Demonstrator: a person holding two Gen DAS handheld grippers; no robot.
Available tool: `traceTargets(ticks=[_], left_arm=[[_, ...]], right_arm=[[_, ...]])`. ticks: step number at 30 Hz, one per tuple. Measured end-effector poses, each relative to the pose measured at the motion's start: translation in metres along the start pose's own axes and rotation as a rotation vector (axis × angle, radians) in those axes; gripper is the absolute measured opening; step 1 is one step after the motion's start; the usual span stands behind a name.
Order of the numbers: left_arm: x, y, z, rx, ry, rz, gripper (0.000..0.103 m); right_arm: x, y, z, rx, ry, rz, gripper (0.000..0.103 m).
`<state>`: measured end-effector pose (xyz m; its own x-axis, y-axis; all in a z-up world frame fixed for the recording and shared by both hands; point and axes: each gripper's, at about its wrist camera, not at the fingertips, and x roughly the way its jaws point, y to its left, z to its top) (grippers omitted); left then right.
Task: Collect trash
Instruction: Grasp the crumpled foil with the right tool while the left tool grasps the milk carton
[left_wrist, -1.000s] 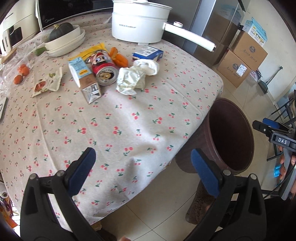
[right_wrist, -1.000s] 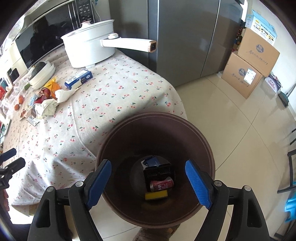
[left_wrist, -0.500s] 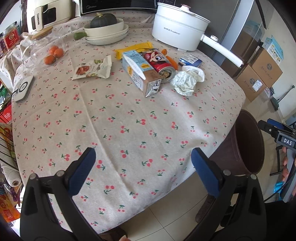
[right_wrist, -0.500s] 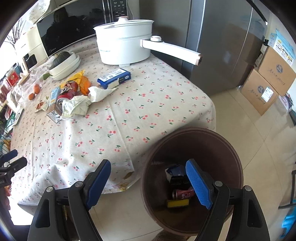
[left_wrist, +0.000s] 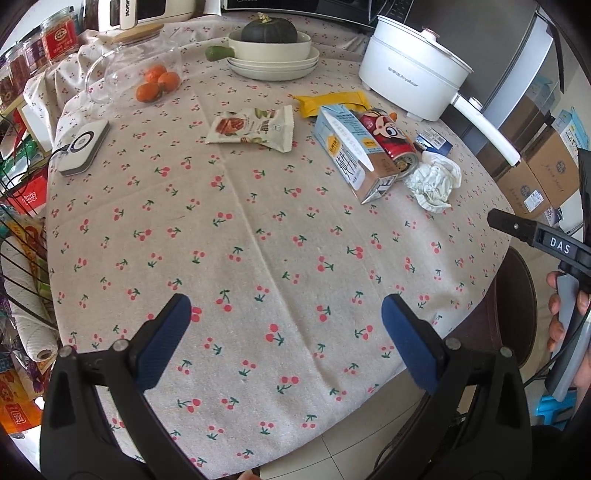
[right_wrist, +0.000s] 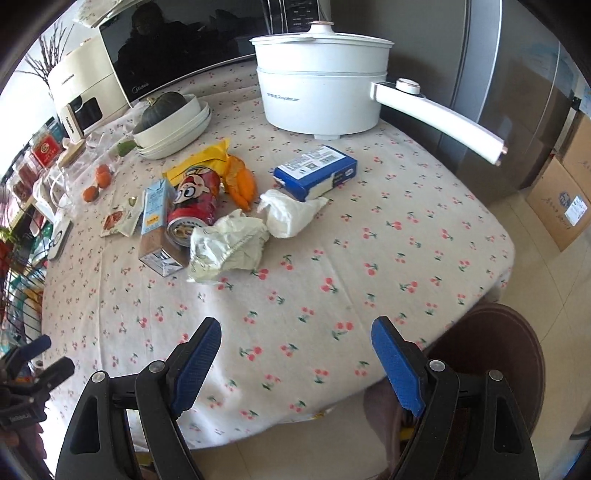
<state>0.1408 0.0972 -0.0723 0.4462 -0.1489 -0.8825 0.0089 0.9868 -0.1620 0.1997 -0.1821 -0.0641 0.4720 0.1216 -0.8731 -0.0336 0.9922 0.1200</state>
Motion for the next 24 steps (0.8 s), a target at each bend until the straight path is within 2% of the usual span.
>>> traceTargets(ticks=[5, 10, 12, 14, 16, 19, 24], left_arm=[[0.004, 0.007, 0.002, -0.020, 0.009, 0.010, 0.102], [0.010, 0.008, 0.006, -0.031, 0.020, 0.011, 0.102], [0.012, 0.005, 0.009, -0.027, 0.018, 0.011, 0.102], [0.013, 0.001, 0.014, -0.017, 0.009, 0.033, 0.102], [0.014, -0.005, 0.020, -0.005, -0.002, 0.067, 0.102], [0.016, -0.016, 0.031, 0.005, -0.020, 0.077, 0.102], [0.028, -0.047, 0.052, 0.049, -0.048, 0.071, 0.102]], right_arm=[[0.029, 0.026, 0.022, -0.023, -0.014, 0.042, 0.085], [0.057, 0.035, 0.037, -0.021, -0.020, 0.091, 0.084], [0.066, 0.038, 0.040, -0.038, -0.015, 0.106, 0.078], [0.076, 0.039, 0.040, -0.060, 0.004, 0.099, 0.058], [0.078, 0.036, 0.039, -0.067, 0.005, 0.097, 0.055], [0.070, 0.027, 0.040, -0.056, 0.002, 0.127, 0.050], [0.044, 0.013, 0.037, -0.059, -0.012, 0.131, 0.049]])
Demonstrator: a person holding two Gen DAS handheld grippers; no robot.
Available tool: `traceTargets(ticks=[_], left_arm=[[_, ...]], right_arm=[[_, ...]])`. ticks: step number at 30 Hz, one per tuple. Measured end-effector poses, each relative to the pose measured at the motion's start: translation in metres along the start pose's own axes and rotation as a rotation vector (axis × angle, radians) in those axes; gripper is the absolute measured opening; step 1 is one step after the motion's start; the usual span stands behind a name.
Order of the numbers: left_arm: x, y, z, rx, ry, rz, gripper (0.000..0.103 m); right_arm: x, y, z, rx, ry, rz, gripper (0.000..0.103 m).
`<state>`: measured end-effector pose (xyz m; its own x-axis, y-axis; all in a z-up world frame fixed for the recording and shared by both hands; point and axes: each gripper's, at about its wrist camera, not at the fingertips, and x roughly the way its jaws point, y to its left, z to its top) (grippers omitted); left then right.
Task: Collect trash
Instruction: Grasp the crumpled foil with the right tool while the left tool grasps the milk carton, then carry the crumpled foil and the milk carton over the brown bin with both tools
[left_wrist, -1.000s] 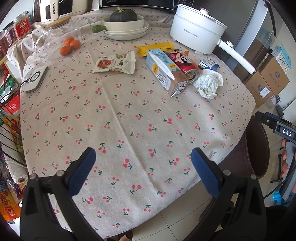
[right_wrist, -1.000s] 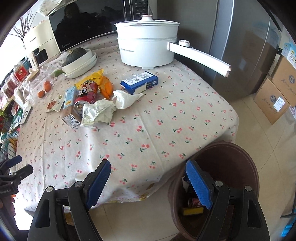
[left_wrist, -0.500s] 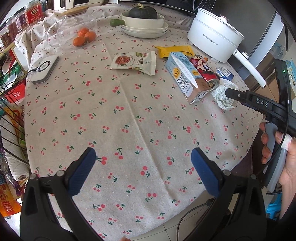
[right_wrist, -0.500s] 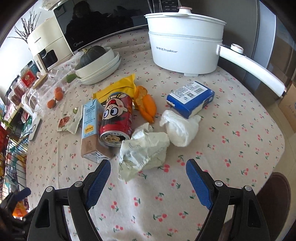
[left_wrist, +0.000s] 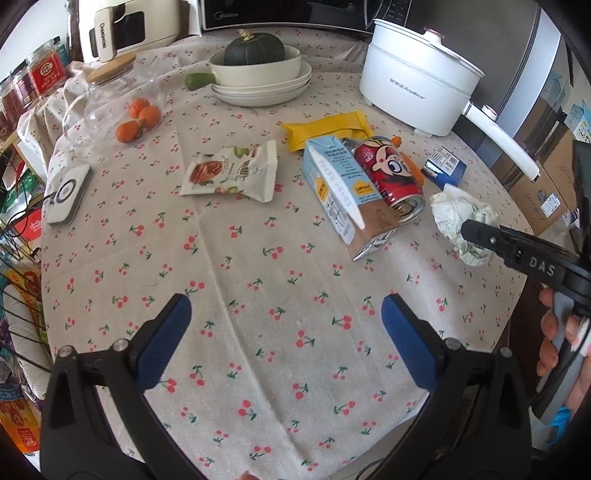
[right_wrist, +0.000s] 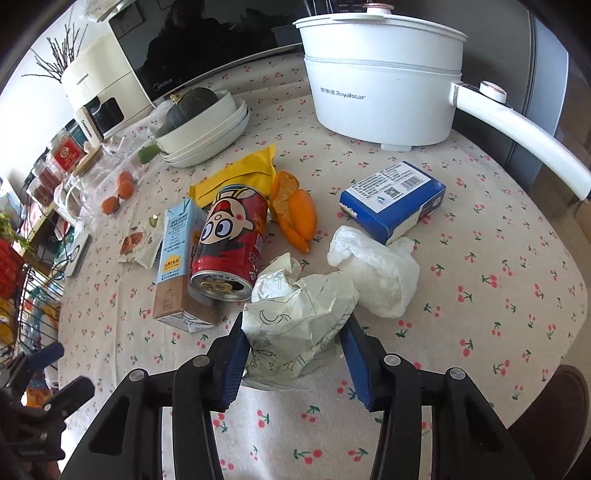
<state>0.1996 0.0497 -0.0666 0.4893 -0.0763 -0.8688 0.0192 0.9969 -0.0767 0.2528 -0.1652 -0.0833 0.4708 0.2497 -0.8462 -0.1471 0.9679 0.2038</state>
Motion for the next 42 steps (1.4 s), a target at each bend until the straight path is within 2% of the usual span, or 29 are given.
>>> traceTargets(ticks=[5, 11, 14, 17, 19, 20, 31, 37, 42], left_arm=[[0.030, -0.036, 0.021, 0.040, 0.007, -0.009, 0.102], [0.061, -0.059, 0.042, 0.067, 0.011, -0.006, 0.092], [0.068, -0.062, 0.049, 0.063, 0.005, -0.020, 0.083], [0.073, -0.061, 0.052, 0.031, 0.019, -0.052, 0.068], [0.075, -0.061, 0.050, 0.016, 0.043, -0.068, 0.050], [0.076, -0.061, 0.048, 0.010, 0.051, -0.069, 0.048], [0.042, -0.039, 0.007, -0.052, 0.057, -0.142, 0.039], [0.007, -0.021, -0.012, -0.066, 0.023, -0.176, 0.039], [-0.019, -0.006, -0.021, -0.077, -0.036, -0.183, 0.039]], right_arm=[[-0.034, -0.017, -0.005, -0.018, -0.033, 0.001, 0.049], [-0.056, -0.040, -0.016, -0.009, -0.037, -0.010, 0.050], [-0.061, -0.047, -0.022, -0.027, -0.028, -0.030, 0.050], [-0.064, -0.053, -0.029, -0.052, -0.020, -0.058, 0.050], [-0.067, -0.058, -0.034, -0.060, -0.014, -0.074, 0.050], [-0.068, -0.061, -0.036, -0.061, -0.012, -0.082, 0.050], [-0.094, -0.085, -0.060, 0.038, 0.002, -0.130, 0.051], [-0.108, -0.083, -0.072, 0.101, 0.002, -0.125, 0.051], [-0.114, -0.078, -0.084, 0.114, 0.008, -0.134, 0.051]])
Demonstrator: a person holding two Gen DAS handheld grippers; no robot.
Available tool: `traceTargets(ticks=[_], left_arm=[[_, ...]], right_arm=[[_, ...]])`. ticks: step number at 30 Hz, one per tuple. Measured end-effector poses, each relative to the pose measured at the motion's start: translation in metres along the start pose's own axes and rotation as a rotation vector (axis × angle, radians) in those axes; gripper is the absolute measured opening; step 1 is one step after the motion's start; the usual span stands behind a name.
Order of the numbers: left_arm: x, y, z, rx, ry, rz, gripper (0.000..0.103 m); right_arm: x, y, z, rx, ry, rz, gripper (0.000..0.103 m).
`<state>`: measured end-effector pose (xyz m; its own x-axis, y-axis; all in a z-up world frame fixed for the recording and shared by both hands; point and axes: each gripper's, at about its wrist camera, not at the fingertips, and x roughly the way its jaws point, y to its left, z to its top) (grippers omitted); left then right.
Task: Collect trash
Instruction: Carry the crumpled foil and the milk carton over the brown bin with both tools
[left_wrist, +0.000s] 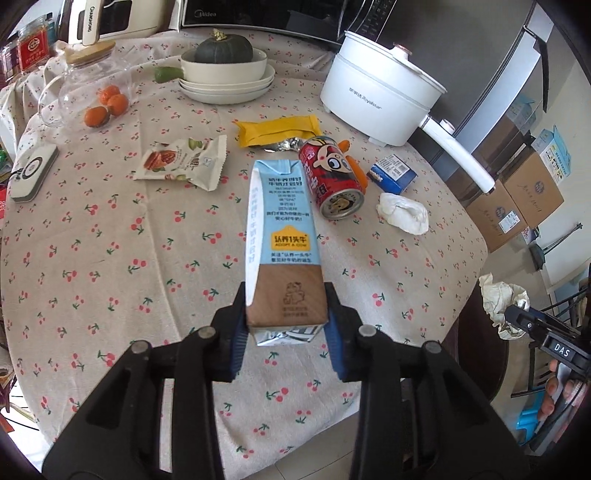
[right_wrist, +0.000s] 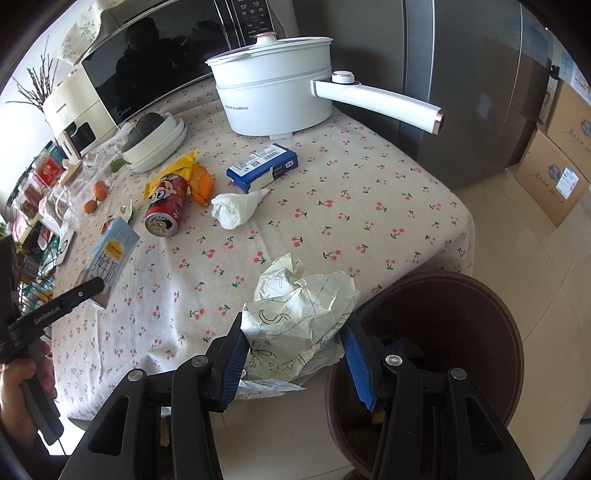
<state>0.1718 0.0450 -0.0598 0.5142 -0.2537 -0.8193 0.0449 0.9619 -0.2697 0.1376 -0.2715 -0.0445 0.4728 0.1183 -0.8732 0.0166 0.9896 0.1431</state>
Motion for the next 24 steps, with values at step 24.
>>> traceTargets(ticks=[24], left_arm=[[-0.018, -0.083, -0.032, 0.134, 0.012, -0.211, 0.039]], right_arm=[[-0.025, -0.058, -0.042, 0.020, 0.001, -0.083, 0.051]])
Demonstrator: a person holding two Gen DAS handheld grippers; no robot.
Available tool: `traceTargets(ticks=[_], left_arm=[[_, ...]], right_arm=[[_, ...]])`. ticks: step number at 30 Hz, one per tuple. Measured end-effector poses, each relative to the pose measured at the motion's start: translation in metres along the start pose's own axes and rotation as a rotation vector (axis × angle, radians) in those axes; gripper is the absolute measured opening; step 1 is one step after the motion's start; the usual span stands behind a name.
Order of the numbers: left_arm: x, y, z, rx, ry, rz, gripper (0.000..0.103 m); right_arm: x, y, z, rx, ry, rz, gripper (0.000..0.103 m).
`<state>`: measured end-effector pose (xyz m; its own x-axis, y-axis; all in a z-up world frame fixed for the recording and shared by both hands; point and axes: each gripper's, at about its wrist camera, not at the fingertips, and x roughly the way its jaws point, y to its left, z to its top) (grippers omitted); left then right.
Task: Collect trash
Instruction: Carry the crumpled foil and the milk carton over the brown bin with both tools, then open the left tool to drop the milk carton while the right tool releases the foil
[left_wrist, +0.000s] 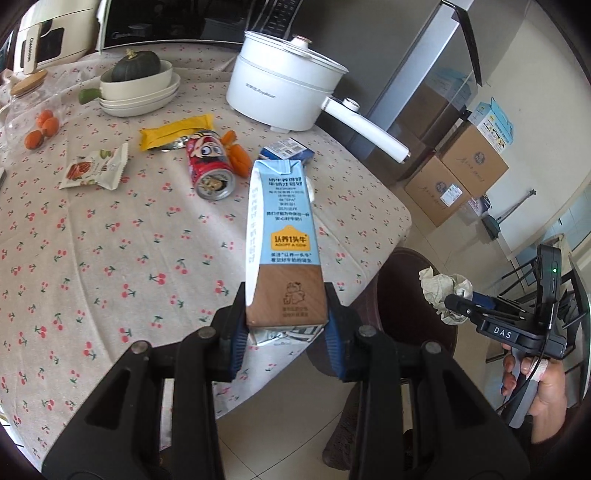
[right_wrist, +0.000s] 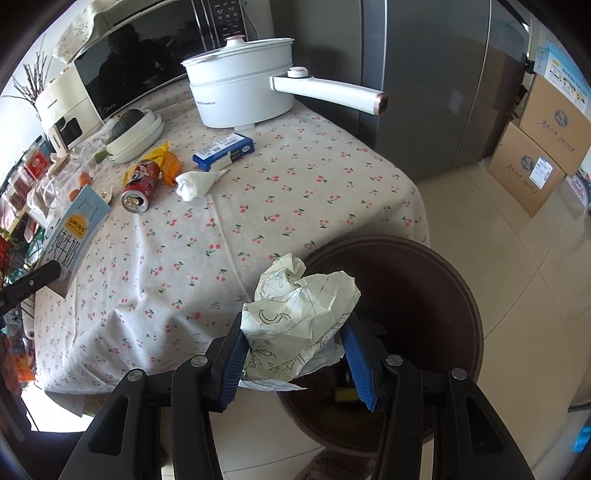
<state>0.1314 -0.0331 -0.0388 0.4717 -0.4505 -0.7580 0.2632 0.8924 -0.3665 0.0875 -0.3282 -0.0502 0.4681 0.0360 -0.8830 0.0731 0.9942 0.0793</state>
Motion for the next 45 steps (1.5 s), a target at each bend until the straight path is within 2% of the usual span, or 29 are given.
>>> traceTargets(ticks=[17, 27, 29, 30, 31, 35, 37, 42, 43, 45], left_arm=[[0.084, -0.112, -0.026, 0.194, 0.171, -0.109, 0.039], [0.108, -0.151, -0.038, 0.297, 0.201, -0.177, 0.039], [0.113, -0.151, -0.038, 0.283, 0.224, -0.172, 0.056], [0.113, -0.149, -0.037, 0.272, 0.221, -0.151, 0.074], [0.112, -0.145, -0.035, 0.264, 0.211, -0.126, 0.084], [0.106, -0.135, -0.030, 0.256, 0.195, -0.061, 0.091], [0.101, -0.128, -0.028, 0.255, 0.184, -0.026, 0.099], [0.090, -0.107, -0.022, 0.226, 0.177, 0.002, 0.102], [0.088, -0.104, -0.021, 0.223, 0.177, 0.007, 0.102], [0.082, -0.098, -0.021, 0.219, 0.174, 0.019, 0.102]], right_arm=[[0.009, -0.092, -0.034, 0.099, 0.064, -0.081, 0.052], [0.009, -0.118, -0.040, 0.141, 0.073, -0.083, 0.052], [0.008, -0.122, -0.041, 0.146, 0.072, -0.083, 0.052], [0.009, -0.124, -0.041, 0.150, 0.072, -0.083, 0.052], [0.008, -0.125, -0.041, 0.154, 0.071, -0.084, 0.052], [0.009, -0.130, -0.041, 0.159, 0.075, -0.091, 0.052], [0.010, -0.130, -0.041, 0.160, 0.078, -0.096, 0.052], [0.011, -0.125, -0.038, 0.165, 0.077, -0.103, 0.054], [0.010, -0.124, -0.037, 0.166, 0.072, -0.107, 0.056], [0.009, -0.121, -0.034, 0.178, 0.058, -0.121, 0.070]])
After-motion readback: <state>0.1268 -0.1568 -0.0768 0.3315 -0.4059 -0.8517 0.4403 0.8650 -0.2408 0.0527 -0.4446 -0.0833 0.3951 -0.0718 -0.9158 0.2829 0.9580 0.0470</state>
